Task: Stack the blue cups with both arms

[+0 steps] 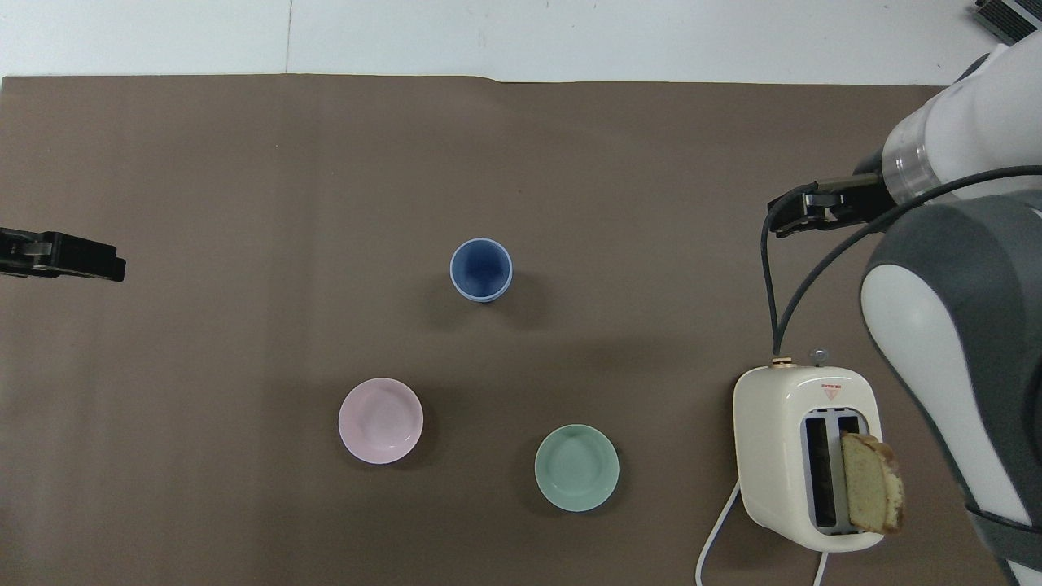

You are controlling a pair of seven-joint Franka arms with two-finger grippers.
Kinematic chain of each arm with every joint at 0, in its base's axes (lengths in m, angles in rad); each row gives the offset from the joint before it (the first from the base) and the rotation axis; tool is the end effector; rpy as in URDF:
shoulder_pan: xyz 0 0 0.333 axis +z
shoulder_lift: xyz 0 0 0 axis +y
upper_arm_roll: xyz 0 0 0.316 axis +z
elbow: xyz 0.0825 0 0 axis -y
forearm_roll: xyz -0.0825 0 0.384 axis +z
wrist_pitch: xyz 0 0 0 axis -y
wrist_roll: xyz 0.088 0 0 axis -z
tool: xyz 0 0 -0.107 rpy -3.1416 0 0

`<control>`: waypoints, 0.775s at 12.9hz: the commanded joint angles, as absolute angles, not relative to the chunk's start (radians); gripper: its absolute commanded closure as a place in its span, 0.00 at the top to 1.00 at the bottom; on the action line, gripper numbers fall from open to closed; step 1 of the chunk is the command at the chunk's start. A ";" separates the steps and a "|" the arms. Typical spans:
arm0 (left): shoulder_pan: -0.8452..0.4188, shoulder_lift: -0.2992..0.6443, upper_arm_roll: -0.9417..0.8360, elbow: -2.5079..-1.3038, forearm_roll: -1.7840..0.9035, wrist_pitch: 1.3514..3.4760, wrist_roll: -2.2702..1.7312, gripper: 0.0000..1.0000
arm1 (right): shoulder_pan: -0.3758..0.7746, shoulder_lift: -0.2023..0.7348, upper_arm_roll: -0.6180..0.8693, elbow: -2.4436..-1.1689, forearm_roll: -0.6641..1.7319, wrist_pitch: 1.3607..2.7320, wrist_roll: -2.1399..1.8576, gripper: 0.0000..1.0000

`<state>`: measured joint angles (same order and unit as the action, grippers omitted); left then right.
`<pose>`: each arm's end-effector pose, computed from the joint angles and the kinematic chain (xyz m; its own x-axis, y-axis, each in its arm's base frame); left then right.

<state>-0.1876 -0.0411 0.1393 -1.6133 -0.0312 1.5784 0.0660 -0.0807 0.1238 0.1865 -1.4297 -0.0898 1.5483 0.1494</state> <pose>0.5416 -0.0279 0.6275 0.9935 -0.1139 0.0082 -0.1141 -0.9928 0.0364 0.5887 0.0453 0.6195 0.9989 -0.0466 0.0070 -0.0470 -0.9967 0.0665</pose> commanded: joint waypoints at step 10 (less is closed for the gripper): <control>-0.173 -0.021 0.129 -1.559 -0.015 1.551 0.078 1.00 | -0.087 0.015 0.134 -1.592 -0.018 1.651 0.124 1.00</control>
<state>-0.1876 -0.0366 0.1393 -1.5895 -0.0309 1.5614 0.0660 -0.0818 0.0519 0.1722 -1.5495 -0.0574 1.6354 0.1466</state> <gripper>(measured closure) 0.000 0.000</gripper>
